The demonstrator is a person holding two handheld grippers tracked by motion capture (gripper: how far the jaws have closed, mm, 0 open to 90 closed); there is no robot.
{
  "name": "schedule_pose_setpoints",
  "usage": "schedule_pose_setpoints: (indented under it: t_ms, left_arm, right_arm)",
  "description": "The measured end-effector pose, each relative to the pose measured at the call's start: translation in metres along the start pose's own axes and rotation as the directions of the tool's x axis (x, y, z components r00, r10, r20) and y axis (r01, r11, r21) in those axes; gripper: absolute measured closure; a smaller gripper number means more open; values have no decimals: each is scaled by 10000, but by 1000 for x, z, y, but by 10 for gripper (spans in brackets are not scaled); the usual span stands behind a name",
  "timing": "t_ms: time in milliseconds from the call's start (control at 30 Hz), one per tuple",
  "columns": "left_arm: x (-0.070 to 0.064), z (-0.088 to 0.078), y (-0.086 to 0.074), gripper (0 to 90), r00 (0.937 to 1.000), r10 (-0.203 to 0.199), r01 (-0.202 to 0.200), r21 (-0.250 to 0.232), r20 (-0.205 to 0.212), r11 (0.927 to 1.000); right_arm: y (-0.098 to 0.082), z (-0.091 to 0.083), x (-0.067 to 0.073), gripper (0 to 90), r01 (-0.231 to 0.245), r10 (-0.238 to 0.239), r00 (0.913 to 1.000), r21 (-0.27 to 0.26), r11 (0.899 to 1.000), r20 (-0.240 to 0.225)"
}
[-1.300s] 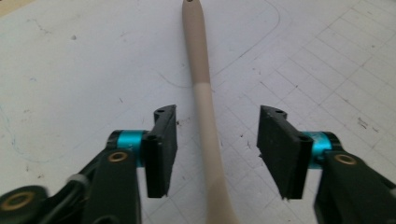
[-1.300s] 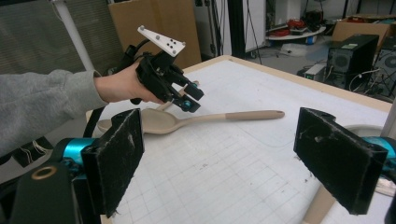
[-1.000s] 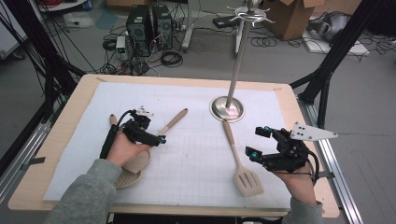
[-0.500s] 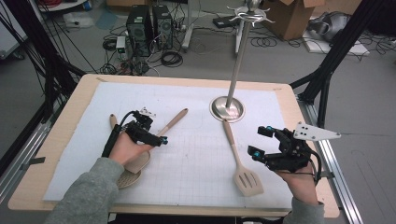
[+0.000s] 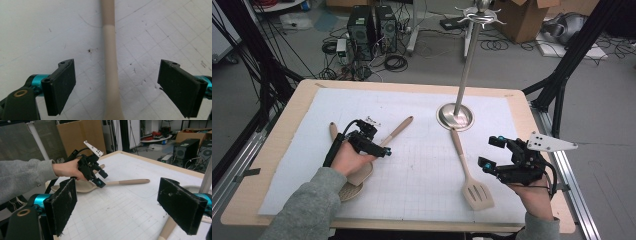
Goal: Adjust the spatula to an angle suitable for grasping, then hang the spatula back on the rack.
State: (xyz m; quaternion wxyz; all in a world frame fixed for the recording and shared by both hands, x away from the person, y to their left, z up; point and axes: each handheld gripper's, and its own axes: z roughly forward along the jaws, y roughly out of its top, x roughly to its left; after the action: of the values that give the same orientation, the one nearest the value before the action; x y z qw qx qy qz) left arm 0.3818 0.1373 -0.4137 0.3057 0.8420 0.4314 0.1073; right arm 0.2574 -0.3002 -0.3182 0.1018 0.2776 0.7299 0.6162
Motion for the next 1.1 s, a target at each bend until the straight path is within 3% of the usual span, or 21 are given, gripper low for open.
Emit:
schedule_pose_setpoints:
  t_ms: [533, 800, 1000, 1100]
  left_arm:
    - [-2, 9, 0, 239, 9999, 121, -126, 496, 91, 9987]
    - [2, 13, -1, 265, 9998, 60, -49, 667, -169, 9978]
    - [0, 16, 1, 302, 9986, 320, -284, 851, -411, 9960]
    - [0, 15, 4, 376, 9987, 347, -313, 874, -376, 9957]
  right_arm:
    - [-1, -4, 0, 148, -15, 15, 10000, -52, 10000, 64]
    - [-2, -3, 1, 148, -14, 14, 10000, -8, 10000, 67]
    - [-2, -3, 0, 149, -12, 12, 10000, -62, 10000, 75]
    - [-2, -3, -1, 148, -4, 4, 10000, -22, 10000, 78]
